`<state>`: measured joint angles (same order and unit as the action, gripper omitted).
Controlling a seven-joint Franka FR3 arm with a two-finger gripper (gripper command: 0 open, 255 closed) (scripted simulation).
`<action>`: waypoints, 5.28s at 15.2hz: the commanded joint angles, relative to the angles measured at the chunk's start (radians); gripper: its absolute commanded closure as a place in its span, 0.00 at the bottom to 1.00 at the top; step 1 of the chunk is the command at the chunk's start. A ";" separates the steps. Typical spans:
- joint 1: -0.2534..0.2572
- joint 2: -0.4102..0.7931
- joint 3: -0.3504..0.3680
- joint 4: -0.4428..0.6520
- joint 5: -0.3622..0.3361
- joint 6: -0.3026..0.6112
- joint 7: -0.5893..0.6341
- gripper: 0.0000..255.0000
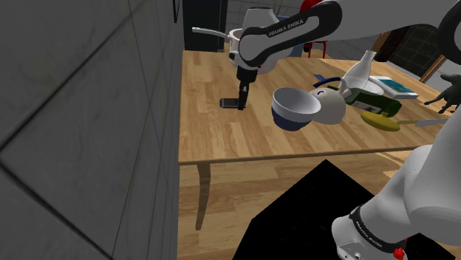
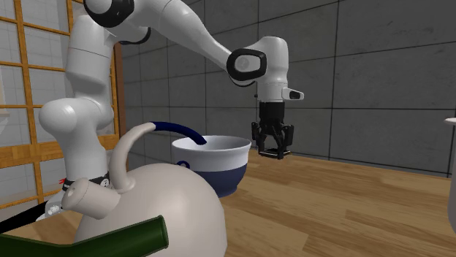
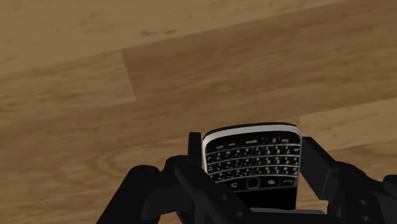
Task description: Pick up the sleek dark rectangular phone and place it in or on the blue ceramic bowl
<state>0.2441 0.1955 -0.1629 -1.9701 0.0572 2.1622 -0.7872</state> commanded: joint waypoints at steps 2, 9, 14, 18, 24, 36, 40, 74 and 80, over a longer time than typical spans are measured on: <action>-0.001 -0.017 -0.002 0.020 -0.004 -0.037 0.000 1.00; 0.000 -0.051 -0.004 0.073 -0.013 -0.124 0.007 1.00; 0.001 -0.070 -0.004 0.117 -0.017 -0.187 0.011 1.00; 0.001 -0.081 -0.005 0.157 -0.020 -0.238 0.013 1.00; 0.001 -0.092 -0.005 0.225 -0.023 -0.316 0.016 1.00; -0.064 -0.359 -0.070 -0.038 -0.080 -0.316 -0.096 1.00; -0.099 -0.462 -0.105 -0.135 -0.114 -0.319 -0.151 1.00; -0.162 -0.559 -0.188 -0.408 -0.177 -0.136 -0.246 0.00; -0.161 -0.589 -0.174 -0.305 -0.175 -0.269 -0.243 0.00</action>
<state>0.0834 -0.3908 -0.3376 -2.2815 -0.1180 1.9040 -1.0306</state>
